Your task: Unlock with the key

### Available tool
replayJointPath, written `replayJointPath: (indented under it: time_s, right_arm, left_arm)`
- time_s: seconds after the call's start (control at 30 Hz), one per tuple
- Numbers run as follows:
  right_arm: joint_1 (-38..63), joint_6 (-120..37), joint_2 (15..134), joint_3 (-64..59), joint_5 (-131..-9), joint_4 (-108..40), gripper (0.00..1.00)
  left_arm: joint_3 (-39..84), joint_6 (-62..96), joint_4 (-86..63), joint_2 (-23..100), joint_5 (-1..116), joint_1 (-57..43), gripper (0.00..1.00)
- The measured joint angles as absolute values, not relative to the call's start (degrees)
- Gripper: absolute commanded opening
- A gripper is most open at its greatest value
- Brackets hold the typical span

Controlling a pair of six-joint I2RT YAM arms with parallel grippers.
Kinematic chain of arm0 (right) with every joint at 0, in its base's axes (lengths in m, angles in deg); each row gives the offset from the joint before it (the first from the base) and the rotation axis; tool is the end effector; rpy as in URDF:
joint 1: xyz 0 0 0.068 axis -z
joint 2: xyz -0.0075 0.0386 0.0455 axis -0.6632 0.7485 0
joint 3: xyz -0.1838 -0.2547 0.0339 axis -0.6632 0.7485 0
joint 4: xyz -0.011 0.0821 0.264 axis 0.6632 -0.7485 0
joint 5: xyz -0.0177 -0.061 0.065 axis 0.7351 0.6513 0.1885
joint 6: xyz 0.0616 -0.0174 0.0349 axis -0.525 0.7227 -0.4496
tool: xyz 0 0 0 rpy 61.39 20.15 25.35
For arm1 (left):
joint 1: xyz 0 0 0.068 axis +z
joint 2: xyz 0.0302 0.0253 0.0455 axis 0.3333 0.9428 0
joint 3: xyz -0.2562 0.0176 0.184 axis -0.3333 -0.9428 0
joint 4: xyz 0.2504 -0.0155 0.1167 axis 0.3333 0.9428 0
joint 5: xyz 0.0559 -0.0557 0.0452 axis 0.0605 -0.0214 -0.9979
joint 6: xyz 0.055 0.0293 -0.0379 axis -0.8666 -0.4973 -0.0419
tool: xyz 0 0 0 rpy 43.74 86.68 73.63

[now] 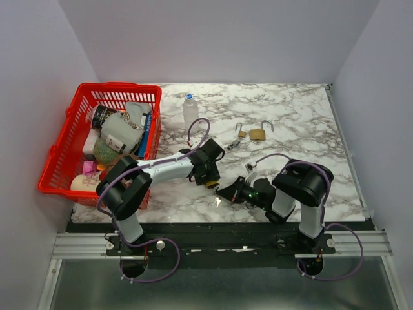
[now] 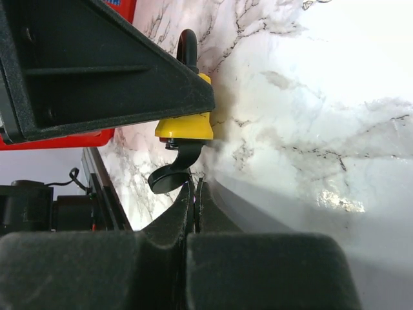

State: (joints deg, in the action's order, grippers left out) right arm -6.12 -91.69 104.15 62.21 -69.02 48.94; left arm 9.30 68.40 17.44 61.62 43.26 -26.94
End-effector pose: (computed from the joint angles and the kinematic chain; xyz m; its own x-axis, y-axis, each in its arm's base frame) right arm 0.1795 0.2068 0.0967 -0.7789 0.3804 -0.4986 -0.2800 0.5004 0.8193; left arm 0.2519 -0.2553 0.1762 -0.9006 -0.3428 -0.2674 -0.2527 0.9133 -0.3195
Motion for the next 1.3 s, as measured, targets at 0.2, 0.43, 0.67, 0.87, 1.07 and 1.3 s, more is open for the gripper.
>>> replayJointPath:
  time_s: [0.2,0.43,0.67,0.87,1.07,1.3]
  right_arm:
    - [-5.75,-91.12,103.28,62.8,-69.08,48.81,0.01]
    - [-4.06,-90.66,99.19,65.25,-71.05,45.97,0.01]
    - [-4.83,-89.52,90.56,69.77,-73.45,42.75,0.01]
    - [-4.89,-85.54,69.35,70.38,-71.55,34.27,0.01]
    - [-4.72,-77.04,41.55,68.29,-64.6,7.19,0.01]
    - [-2.4,-68.8,36.35,61.36,-60.38,-14.95,0.01]
  left_arm:
    - [11.09,67.87,19.63,62.73,44.2,-25.33,0.0]
    - [15.98,64.72,26.66,65.86,43.29,-20.89,0.0]
    - [18.52,63.33,28.39,67.63,42.74,-19.75,0.04]
    - [18.52,61.99,28.06,67.63,43.0,-19.77,0.0]
    - [17.56,60.05,22.47,66.69,48.57,-20.01,0.0]
    - [14.94,55.28,11.01,60.44,57.32,-20.41,0.0]
